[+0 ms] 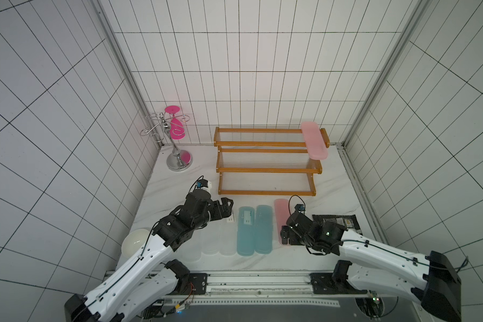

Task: Place the pencil cases on the shelf according to color
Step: Adjust the pencil case at the center of the board.

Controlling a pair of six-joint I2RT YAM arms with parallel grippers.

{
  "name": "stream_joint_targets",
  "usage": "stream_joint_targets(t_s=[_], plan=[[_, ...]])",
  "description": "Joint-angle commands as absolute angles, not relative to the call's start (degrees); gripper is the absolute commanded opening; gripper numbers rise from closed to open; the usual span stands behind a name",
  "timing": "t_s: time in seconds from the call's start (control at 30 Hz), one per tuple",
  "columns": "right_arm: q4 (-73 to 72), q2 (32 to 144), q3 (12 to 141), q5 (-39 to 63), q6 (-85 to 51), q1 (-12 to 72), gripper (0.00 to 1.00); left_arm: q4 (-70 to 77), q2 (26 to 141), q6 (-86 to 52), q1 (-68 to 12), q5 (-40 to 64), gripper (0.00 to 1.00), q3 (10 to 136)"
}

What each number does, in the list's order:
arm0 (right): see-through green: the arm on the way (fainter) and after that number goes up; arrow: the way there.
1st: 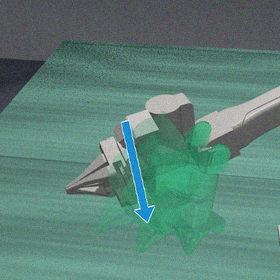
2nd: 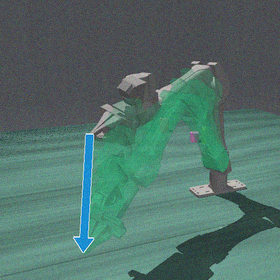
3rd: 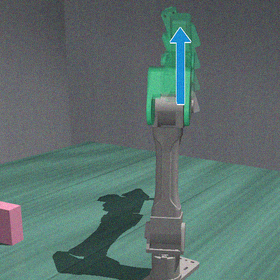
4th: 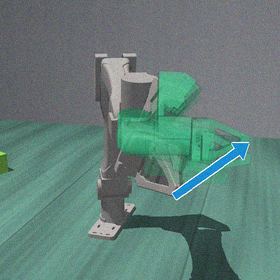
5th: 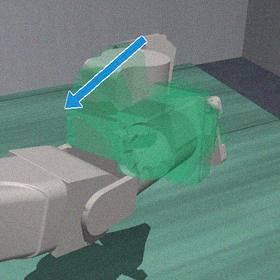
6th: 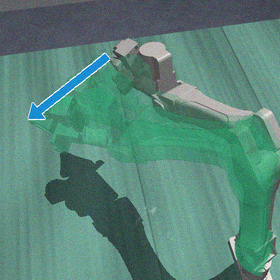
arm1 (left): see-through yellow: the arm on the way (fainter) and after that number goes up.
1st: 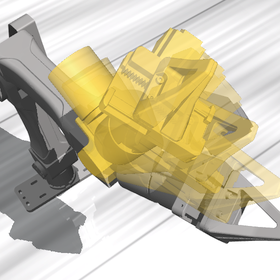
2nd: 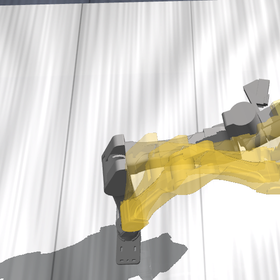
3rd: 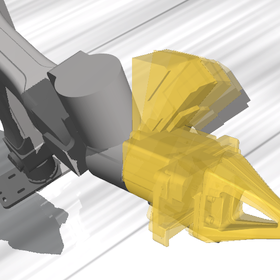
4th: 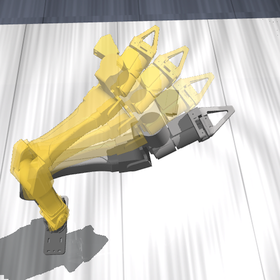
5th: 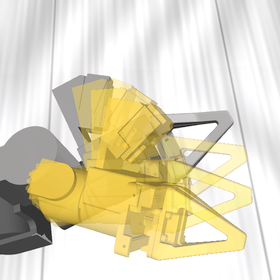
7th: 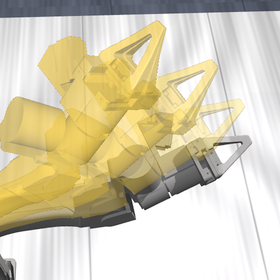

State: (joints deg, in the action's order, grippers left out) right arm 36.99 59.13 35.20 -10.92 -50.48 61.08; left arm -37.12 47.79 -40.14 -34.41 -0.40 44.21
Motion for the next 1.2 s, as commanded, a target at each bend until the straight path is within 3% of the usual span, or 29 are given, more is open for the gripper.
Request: stream_joint_targets(t_s=[0.0, 0.27, 0.63, 1.17], plan=[[38.74, 62.15, 34.83, -10.73, -49.48, 60.60, 0.98, -36.62, 47.33, -40.51, -34.51, -0.53, 0.98, 44.09], [35.42, 74.17, 38.30, -10.25, -47.32, 60.66, 0.99, -37.12, 46.38, -40.61, -34.59, -0.37, 0.98, 43.96], [34.56, 81.66, 41.85, -11.28, -47.13, 60.71, 0.97, -37.85, 45.36, -40.11, -34.56, -0.53, 0.98, 43.61], [37.00, 55.97, 33.90, -10.13, -46.19, 56.53, 0.97, -37.50, 45.53, -39.89, -34.57, -0.66, 0.98, 43.24]])
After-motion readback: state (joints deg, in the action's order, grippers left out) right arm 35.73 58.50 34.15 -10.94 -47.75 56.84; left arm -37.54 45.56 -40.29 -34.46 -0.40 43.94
